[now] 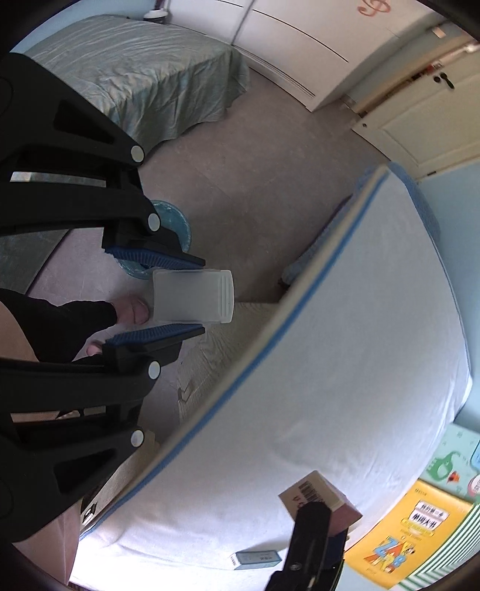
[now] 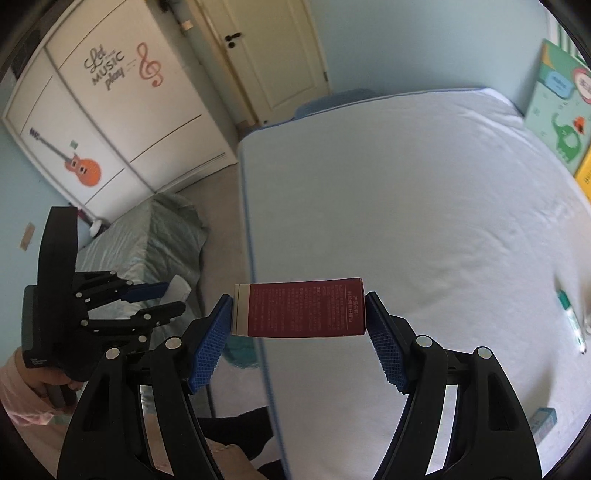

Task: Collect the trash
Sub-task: 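Carry the white box and red box to the wastebasket and release them inside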

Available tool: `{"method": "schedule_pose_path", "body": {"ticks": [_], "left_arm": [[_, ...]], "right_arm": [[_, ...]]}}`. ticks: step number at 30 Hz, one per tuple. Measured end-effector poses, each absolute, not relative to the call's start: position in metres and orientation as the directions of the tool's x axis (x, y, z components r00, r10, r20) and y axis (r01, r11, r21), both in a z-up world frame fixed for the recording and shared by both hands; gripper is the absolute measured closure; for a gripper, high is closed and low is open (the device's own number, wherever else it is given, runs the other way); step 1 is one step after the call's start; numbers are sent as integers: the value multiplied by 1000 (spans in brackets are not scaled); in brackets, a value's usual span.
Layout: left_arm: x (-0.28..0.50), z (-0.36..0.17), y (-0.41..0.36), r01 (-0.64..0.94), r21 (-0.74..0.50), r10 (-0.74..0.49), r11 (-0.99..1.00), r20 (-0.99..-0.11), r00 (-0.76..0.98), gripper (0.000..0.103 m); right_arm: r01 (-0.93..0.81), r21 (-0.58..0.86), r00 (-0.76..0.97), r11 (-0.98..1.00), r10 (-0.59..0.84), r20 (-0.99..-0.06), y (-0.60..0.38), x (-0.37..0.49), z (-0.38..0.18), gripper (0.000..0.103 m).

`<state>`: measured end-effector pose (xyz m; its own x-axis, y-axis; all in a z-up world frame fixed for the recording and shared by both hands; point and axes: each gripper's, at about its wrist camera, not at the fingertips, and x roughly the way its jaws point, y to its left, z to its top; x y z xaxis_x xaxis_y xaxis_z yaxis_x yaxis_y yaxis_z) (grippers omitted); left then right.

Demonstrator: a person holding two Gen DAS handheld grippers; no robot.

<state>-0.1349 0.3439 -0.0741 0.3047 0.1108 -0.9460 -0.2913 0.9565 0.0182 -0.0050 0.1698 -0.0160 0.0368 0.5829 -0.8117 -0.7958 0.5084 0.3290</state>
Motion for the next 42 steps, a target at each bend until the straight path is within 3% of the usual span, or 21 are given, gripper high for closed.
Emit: {"method": "schedule_pose_path", "body": {"ticks": [14, 42], "left_arm": [[-185, -87, 410, -452, 16, 147, 892, -955, 257, 76], [-256, -125, 496, -632, -20, 124, 775, -975, 183, 76]], "right_arm": [[-876, 356, -122, 324, 566, -815, 271, -55, -19, 31], [-920, 382, -305, 90, 449, -840, 374, -131, -42, 31]]}}
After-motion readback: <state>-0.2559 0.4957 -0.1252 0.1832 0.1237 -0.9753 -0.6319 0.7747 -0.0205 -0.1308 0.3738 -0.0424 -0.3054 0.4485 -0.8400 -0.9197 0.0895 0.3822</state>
